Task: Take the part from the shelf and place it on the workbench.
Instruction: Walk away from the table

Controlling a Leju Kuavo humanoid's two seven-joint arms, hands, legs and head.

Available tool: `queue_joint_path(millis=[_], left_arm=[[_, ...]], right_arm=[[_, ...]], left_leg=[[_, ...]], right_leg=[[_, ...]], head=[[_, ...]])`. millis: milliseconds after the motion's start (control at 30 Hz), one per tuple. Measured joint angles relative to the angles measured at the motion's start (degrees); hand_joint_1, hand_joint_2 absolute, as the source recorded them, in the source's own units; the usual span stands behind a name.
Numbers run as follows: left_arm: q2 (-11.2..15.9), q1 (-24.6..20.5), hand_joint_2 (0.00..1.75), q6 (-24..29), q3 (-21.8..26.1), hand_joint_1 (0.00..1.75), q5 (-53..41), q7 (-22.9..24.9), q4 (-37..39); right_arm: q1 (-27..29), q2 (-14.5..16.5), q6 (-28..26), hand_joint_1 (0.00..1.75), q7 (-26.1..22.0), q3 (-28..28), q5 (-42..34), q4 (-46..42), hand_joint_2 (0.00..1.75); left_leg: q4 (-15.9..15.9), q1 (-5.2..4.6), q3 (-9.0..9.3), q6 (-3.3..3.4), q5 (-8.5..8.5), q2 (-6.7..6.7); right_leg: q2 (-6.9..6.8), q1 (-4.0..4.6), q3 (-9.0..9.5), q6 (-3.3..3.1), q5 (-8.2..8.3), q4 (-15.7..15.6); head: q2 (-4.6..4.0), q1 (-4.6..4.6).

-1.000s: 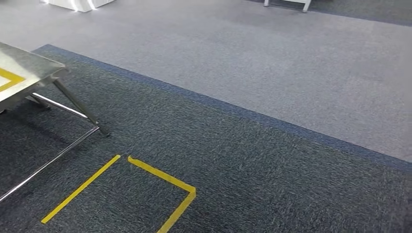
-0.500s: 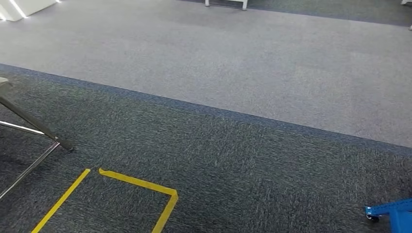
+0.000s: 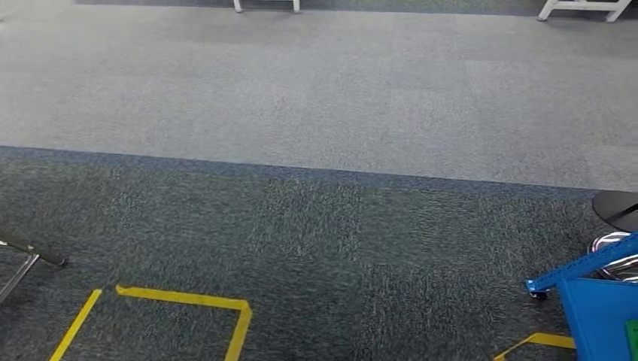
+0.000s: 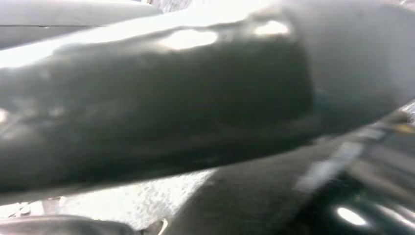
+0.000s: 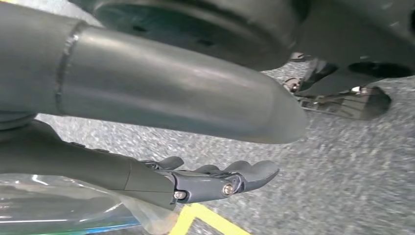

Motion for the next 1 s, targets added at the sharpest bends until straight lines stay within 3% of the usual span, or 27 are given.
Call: queue_joint_path(millis=[67,100,133,167,233,300,367,433,500,567,633,667,700,767,833,867,933,967,1000], left_arm=[[0.03,0.14,0.0,0.06,0.02,0.0,0.06,-0.39,0.0],[0.06,0.21,0.0,0.31,0.03,0.0,0.1,-0.73,0.0],[0.09,0.27,0.0,0.69,0.04,0.0,0.12,-1.13,0.0],[0.11,0.31,0.0,1.14,0.05,0.0,0.12,-1.47,0.0],[0.13,0.33,0.0,1.84,0.05,0.0,0.1,-1.77,0.0],[0.15,0.33,0.0,2.07,0.07,0.0,0.09,-1.8,0.0],[0.18,0.26,0.0,2.08,0.08,0.0,0.07,-1.81,0.0],[0.2,0.13,0.0,2.01,0.07,0.0,0.04,-1.91,0.0],[0.17,0.13,0.0,1.91,0.06,0.0,0.04,-2.05,0.0],[0.15,0.31,0.0,1.85,0.07,0.0,0.04,-2.11,0.0],[0.21,0.5,0.0,1.83,0.09,0.0,0.05,-2.12,0.0],[0.22,0.54,0.0,1.82,0.09,0.0,0.05,-2.12,0.0],[0.23,0.53,0.0,1.82,0.1,0.0,0.06,-2.12,0.0],[0.17,0.48,0.0,1.82,0.1,0.0,0.07,-2.13,0.0],[0.15,0.5,0.0,1.84,0.1,0.0,0.07,-2.12,0.0],[0.16,0.49,0.0,1.84,0.1,0.0,0.08,-2.12,0.0],[0.13,0.32,0.0,1.85,0.1,0.0,0.1,-2.12,-0.01],[0.11,0.21,0.0,1.86,0.1,0.0,0.11,-2.13,-0.01],[0.09,0.15,0.0,1.88,0.1,0.0,0.12,-2.13,-0.02]], right_arm=[[-0.11,-0.01,0.35,0.0,0.24,0.01,-0.01,0.0,0.0],[-0.13,-0.01,0.44,0.0,0.29,0.0,-0.04,-0.01,0.0],[-0.09,-0.02,0.5,0.0,0.3,-0.02,-0.09,-0.01,0.0],[0.0,-0.02,0.51,0.0,0.28,-0.04,-0.15,-0.01,0.0],[0.16,-0.02,0.5,0.0,0.18,-0.09,-0.25,-0.01,0.0],[0.15,-0.02,0.49,0.0,0.05,-0.1,-0.29,0.0,0.0],[0.07,-0.02,0.49,0.0,-0.04,-0.11,-0.3,0.01,0.0],[0.27,-0.03,0.49,0.0,-0.07,-0.14,-0.37,0.01,0.0],[0.49,-0.04,0.51,0.0,0.02,-0.21,-0.51,0.01,0.0],[0.36,-0.04,0.53,0.0,0.11,-0.27,-0.66,0.01,0.0],[0.23,-0.04,0.55,0.0,0.14,-0.34,-0.77,0.01,0.0],[0.27,-0.04,0.56,0.0,0.15,-0.39,-0.81,0.01,0.0],[0.36,-0.04,0.57,0.0,0.15,-0.45,-0.85,0.01,0.0],[0.43,-0.04,0.58,0.0,0.14,-0.55,-0.97,0.01,0.0],[0.2,-0.04,0.59,0.0,0.05,-0.6,-1.16,0.01,0.0],[0.11,-0.05,0.59,0.0,-0.02,-0.61,-1.26,0.01,0.0],[0.14,-0.1,0.58,0.0,-0.14,-0.66,-1.43,0.01,0.0],[0.23,-0.13,0.56,0.0,-0.16,-0.68,-1.48,0.0,0.0],[0.27,-0.16,0.54,0.0,-0.19,-0.7,-1.64,-0.01,0.0]], left_leg=[[6.8,0.15,-2.92,-0.25,-3.78,-2.83],[10.78,0.16,-4.74,-0.28,-5.39,-3.37],[13.62,0.16,-6.12,-0.27,-6.11,-3.58],[14.44,0.16,-6.65,-0.21,-5.63,-3.68],[9.73,0.17,-4.87,0.1,-1.8,-4.33],[2.21,0.31,-1.89,0.54,1.74,-6.72],[-1.18,0.29,-0.75,0.81,2.46,-8.35],[-1.66,0.19,-0.7,1.25,2.57,-7.55],[-2.33,0.26,-0.51,1.97,3.03,-6.15],[-2.66,0.23,-0.51,2.41,3.25,-4.5],[-2.61,0.12,-0.6,2.52,3.23,-2.73],[-2.59,0.1,-0.61,2.49,3.19,-1.88],[-2.55,0.11,-0.59,2.41,3.11,-1.11],[-2.39,0.15,-0.42,2.01,2.84,0.27],[-2.07,-0.05,-0.28,1.33,2.39,1.44],[-1.97,-0.16,-0.21,0.98,2.25,1.93],[-1.99,-0.14,-0.02,0.36,2.15,2.87],[-1.79,0.01,0.08,0.0,1.85,2.62],[-0.8,0.17,-0.17,-0.29,0.99,1.55]], right_leg=[[1.31,-0.03,0.07,-0.49,0.29,-0.1],[2.1,0.05,0.01,-0.6,0.36,-0.09],[2.9,0.12,-0.01,-0.67,0.4,-0.08],[3.73,0.17,0.01,-0.69,0.42,-0.06],[5.42,0.2,0.08,-0.64,0.46,0.07],[7.06,0.22,-0.14,-0.38,0.52,0.37],[8.38,0.12,-0.75,0.25,0.69,0.64],[9.3,-0.14,-1.45,1.06,0.92,0.67],[7.29,-0.14,-2.72,1.57,-0.38,2.37],[3.89,-0.08,-5.62,1.93,-3.99,8.25],[2.56,-0.3,-8.73,2.41,-6.96,15.08],[2.28,-0.46,-9.23,2.63,-7.09,16.47],[1.94,-0.62,-8.59,2.81,-6.19,15.66],[0.23,-0.85,-4.41,2.97,-2.85,8.54],[-1.74,-0.69,-0.65,2.44,-0.94,2.2],[-2.13,-0.52,0.0,2.05,-0.83,1.02],[-1.09,-0.28,-0.13,1.21,-0.77,0.91],[-0.51,-0.31,-0.14,0.83,-0.65,0.78],[0.07,-0.37,-0.1,0.42,-0.47,0.62]], head=[[0.0,-0.24],[0.0,-0.28],[0.0,-0.29],[0.0,-0.29],[0.0,-0.3],[0.0,-0.28],[0.0,-0.27],[0.0,-0.27],[0.0,-0.07],[0.0,0.17],[0.0,0.22],[0.0,0.21],[0.0,0.22],[0.0,0.24],[0.0,0.13],[0.0,0.03],[0.0,-0.13],[0.0,-0.17],[0.0,-0.28]])
